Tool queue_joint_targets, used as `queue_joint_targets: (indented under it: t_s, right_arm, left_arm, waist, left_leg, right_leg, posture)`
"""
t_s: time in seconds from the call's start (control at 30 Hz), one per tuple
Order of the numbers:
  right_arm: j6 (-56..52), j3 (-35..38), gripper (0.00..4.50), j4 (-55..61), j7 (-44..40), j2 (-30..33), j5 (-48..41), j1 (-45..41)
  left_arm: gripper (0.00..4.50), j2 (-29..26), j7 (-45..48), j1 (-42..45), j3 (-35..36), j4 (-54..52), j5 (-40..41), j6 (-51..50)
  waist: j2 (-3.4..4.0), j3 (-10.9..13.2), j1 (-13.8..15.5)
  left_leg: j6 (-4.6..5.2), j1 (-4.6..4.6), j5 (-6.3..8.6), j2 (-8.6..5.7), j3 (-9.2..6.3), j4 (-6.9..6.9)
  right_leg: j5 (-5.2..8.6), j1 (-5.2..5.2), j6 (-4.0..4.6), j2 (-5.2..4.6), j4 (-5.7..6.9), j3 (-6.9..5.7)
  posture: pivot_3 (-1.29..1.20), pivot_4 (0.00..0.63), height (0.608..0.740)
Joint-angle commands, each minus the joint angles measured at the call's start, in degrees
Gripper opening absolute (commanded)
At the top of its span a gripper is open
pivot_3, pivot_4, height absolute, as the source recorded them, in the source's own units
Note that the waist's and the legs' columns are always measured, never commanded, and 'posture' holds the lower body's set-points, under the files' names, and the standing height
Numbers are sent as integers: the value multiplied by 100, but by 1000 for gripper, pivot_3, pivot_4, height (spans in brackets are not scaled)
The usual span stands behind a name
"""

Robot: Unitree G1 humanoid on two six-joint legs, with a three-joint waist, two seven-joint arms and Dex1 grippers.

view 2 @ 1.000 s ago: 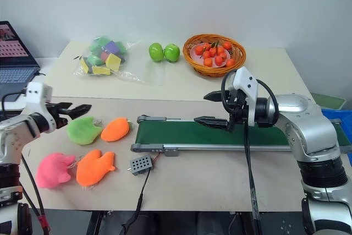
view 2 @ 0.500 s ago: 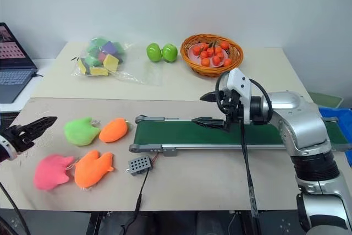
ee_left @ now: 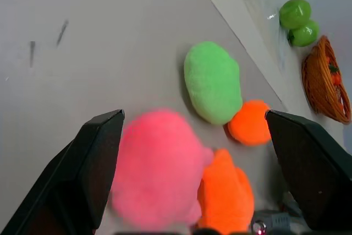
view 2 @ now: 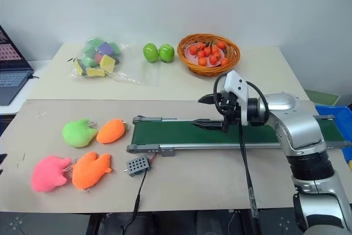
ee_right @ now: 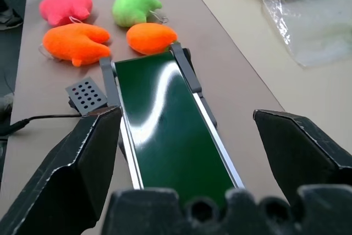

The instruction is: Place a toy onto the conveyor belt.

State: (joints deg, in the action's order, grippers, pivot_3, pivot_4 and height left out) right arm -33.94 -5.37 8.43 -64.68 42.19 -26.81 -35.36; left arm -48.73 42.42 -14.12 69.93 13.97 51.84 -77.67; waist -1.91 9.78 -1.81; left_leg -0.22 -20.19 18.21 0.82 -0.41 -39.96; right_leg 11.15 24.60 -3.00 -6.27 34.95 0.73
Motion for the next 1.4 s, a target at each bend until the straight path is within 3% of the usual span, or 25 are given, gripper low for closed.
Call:
queue_joint_targets:
  t_s: [0.03,0.37,0.8,0.9,1.13,1.23,1.4]
  right_arm:
    - [152,49,4500,16,-80,-28,2,-198]
    - [25,127,4500,-26,-337,215,42,-531]
    - [-155,240,4500,192,-316,530,-29,-493]
    - [-181,256,4500,231,-294,555,-38,-474]
    - [-179,274,4500,233,-275,573,-19,-447]
    - [-144,255,4500,183,-273,553,8,-466]
    - [-89,219,4500,111,-282,516,41,-489]
  left_arm:
    - [4370,301,428,-328,-46,148,110,279]
    - [4370,975,504,101,-757,1252,150,699]
    - [4370,1524,-41,685,-1229,1205,476,493]
    - [3648,1562,-282,826,-1136,1261,508,649]
    - [880,1572,-829,1118,-820,1408,725,892]
    - [13,1741,-1092,1293,-543,1098,1144,968]
    - [4,1643,-1803,1786,-222,130,1789,1222]
  waist:
    - [3,1,12]
    - [-8,-7,68]
    - [0,-9,99]
    - [2,-10,101]
    - [1,-11,96]
    - [1,-11,95]
    - [-8,-8,101]
  left_leg:
    - [-1,2,-1,-1,1,1]
    - [-7,7,-4,-2,-7,0]
    - [-7,10,-5,-1,-9,0]
    - [-8,10,-5,-2,-9,0]
    - [-8,10,-5,-2,-11,0]
    - [-8,9,-5,-2,-11,0]
    - [-10,5,-6,-1,-20,-1]
  right_leg:
    - [0,0,1,-1,3,0]
    - [-2,-6,11,-2,7,-9]
    - [-2,-7,11,-4,11,-9]
    - [-2,-9,11,-4,10,-10]
    - [-2,-9,11,-4,8,-10]
    - [-2,-9,11,-4,8,-10]
    - [-3,-8,11,-4,7,-15]
  posture:
    - [0,150,738]
    - [0,150,738]
    - [0,150,738]
    - [0,150,738]
    - [0,150,738]
    - [0,150,738]
    - [0,150,738]
